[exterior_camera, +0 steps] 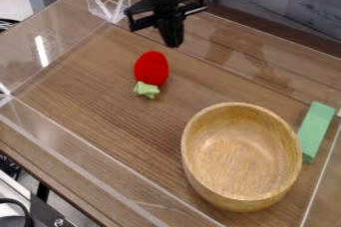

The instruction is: Move the red fruit to the right

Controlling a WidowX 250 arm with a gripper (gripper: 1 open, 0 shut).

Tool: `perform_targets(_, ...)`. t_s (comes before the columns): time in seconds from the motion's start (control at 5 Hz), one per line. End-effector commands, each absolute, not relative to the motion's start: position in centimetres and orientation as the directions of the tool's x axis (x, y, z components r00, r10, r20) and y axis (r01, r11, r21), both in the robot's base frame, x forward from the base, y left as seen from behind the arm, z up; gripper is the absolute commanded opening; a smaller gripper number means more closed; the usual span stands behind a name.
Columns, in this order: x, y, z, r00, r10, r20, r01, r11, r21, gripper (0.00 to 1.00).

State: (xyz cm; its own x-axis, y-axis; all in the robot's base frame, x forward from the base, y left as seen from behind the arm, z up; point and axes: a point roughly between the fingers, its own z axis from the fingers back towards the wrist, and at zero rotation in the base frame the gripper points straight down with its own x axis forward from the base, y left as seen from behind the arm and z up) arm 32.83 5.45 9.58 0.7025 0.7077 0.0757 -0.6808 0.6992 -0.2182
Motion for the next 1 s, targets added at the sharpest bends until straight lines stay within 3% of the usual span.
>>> perform_targets(0.0, 32.0, 6.4, 10.7, 0.672, 0.729, 0.126, -0.693, 0.680, -0.240, 0.00)
perform_targets(0.2, 31.2, 6.9, 10.5, 0.656, 0.745, 0.124, -0.708, 0.664, -0.241, 0.00)
perform_targets(0.6, 31.3, 7.3, 14.6, 0.621, 0.778, 0.094, -0.734, 0.620, -0.278, 0.00)
perform_targets(0.8, 30.8, 8.0, 14.1, 0.621, 0.777, 0.101, -0.736, 0.623, -0.265, 0.00)
